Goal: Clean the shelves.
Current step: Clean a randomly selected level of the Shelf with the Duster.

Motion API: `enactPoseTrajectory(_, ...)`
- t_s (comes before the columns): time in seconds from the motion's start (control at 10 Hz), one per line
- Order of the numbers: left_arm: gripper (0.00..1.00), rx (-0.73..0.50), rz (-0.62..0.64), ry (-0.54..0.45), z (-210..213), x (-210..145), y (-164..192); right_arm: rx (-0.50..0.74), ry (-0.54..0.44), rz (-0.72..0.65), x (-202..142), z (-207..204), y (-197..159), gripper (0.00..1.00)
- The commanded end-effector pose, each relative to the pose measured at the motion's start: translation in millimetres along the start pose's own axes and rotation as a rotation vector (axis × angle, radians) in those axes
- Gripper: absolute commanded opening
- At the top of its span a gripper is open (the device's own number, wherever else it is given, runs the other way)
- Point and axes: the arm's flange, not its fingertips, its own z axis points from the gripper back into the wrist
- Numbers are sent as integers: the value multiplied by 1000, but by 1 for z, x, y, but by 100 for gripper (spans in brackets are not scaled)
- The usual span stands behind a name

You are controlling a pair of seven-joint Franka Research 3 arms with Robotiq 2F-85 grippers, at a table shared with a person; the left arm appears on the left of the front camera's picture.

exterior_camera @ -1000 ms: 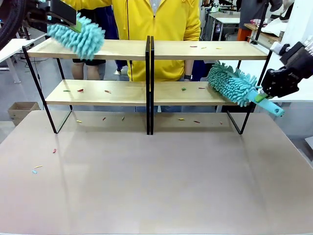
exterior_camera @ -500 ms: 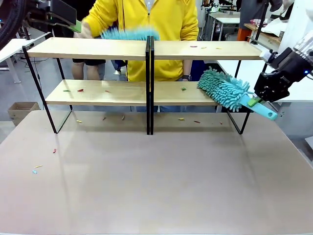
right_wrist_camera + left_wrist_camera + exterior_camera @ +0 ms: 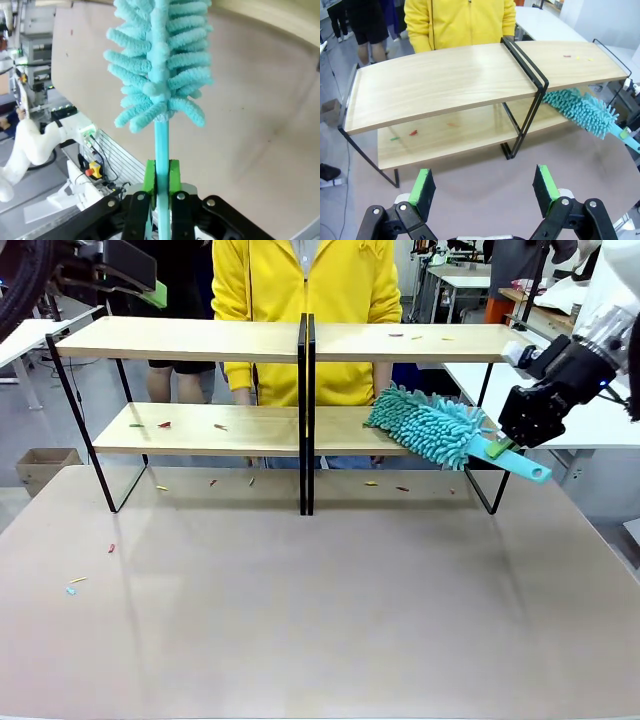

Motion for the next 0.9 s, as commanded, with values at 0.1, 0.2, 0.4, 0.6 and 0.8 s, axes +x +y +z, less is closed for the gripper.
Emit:
enactPoseTrajectory(0.1, 100, 10, 3, -3, 0, 0, 0, 26, 70, 68, 3, -11, 11, 0)
enactPoseTrajectory(0.2, 100, 10, 3, -3, 0, 0, 0, 62, 131, 108, 2, -9, 14, 0)
enactPoseTrajectory(0.4, 100, 10, 3, -3, 0, 0, 0, 52, 332, 210, -12, -1, 16, 0)
enactPoseTrajectory(0.6, 100, 10, 3, -3, 0, 0, 0, 14, 597, 367, -38, 13, 14, 0)
enactPoseTrajectory(0.8, 100, 10, 3, -3, 0, 0, 0, 71, 669, 434, -62, 37, 3, 0)
